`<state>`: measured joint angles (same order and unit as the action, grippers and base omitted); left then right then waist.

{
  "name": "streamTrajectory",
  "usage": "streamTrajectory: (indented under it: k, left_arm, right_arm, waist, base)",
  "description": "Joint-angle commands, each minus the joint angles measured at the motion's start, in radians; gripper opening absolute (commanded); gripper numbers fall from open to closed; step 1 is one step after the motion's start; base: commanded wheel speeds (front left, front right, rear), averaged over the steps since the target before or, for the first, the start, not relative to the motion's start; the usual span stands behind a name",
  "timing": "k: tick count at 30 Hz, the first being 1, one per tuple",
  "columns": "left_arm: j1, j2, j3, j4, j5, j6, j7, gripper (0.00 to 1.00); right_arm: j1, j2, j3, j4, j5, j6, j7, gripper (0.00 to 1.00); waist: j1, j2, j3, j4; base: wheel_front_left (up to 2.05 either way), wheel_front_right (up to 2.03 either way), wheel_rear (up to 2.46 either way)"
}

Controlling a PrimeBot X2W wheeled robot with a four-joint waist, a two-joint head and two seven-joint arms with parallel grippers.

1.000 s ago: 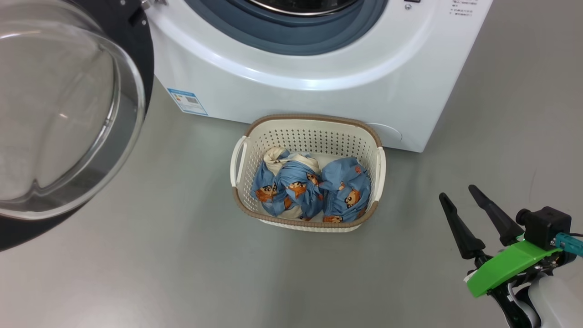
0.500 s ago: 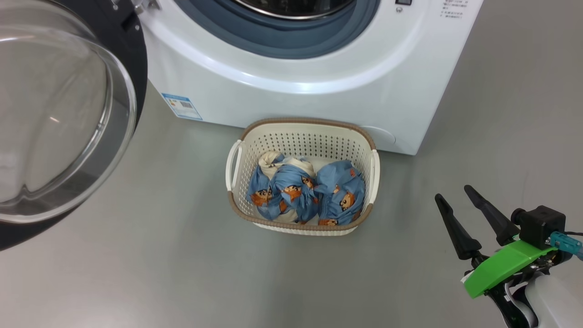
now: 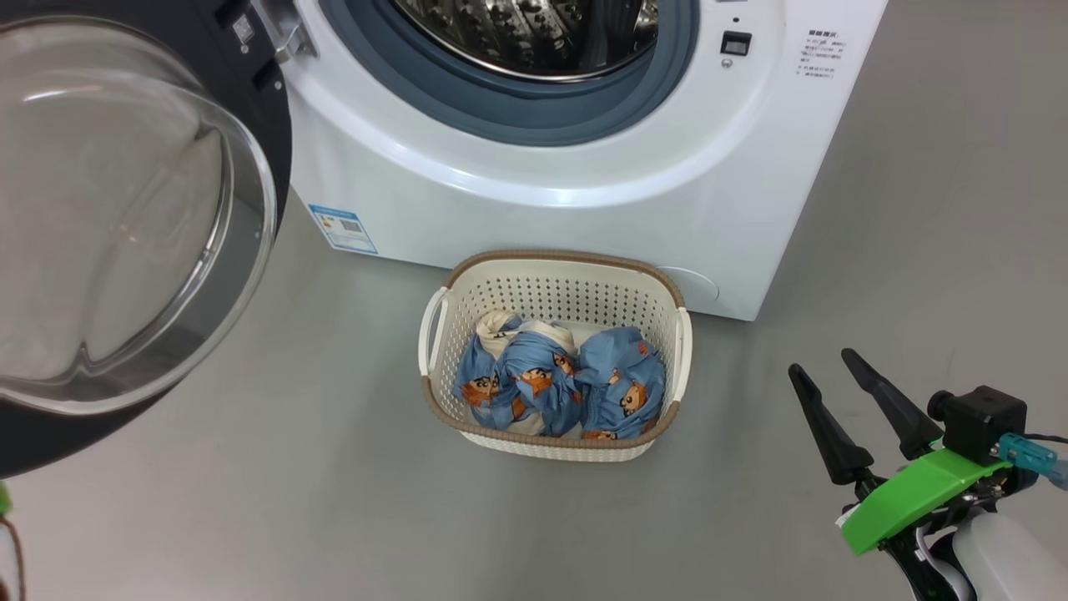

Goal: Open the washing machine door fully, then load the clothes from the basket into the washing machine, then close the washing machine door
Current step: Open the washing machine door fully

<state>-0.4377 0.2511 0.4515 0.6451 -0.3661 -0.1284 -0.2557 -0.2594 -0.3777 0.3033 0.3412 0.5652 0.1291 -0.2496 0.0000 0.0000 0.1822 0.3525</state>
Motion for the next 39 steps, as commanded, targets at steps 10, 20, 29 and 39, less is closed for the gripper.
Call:
streamTrajectory:
  k: [10,20,29,39]
  left_arm:
    - [0.185,0.000,-0.097,-0.251,-0.085,-0.002,-0.006,1.00]
    - [0.284,-0.009,-0.252,-0.407,-0.102,-0.002,-0.006,1.00]
    - [0.312,0.017,-0.372,-0.469,-0.143,-0.002,-0.006,1.00]
    - [0.330,0.029,-0.445,-0.490,-0.159,-0.002,-0.006,1.00]
  right_arm:
    - [0.033,0.009,-0.003,-0.029,0.004,0.002,-0.012,1.00]
    - [0.043,0.020,-0.020,-0.038,0.002,0.002,-0.012,1.00]
    - [0.046,0.025,-0.035,-0.044,-0.003,0.002,-0.012,1.00]
    - [0.064,0.036,-0.051,-0.051,-0.007,0.002,-0.012,1.00]
  waist:
    - [0.0000,0.0000,-0.029,-0.018]
    - [0.0000,0.0000,-0.042,-0.058]
    - [0.0000,0.0000,-0.043,-0.117]
    - [0.0000,0.0000,-0.063,-0.201]
  base:
    - [0.00,0.00,0.00]
    - [0.00,0.00,0.00]
    - [0.00,0.00,0.00]
    - [0.00,0.00,0.00]
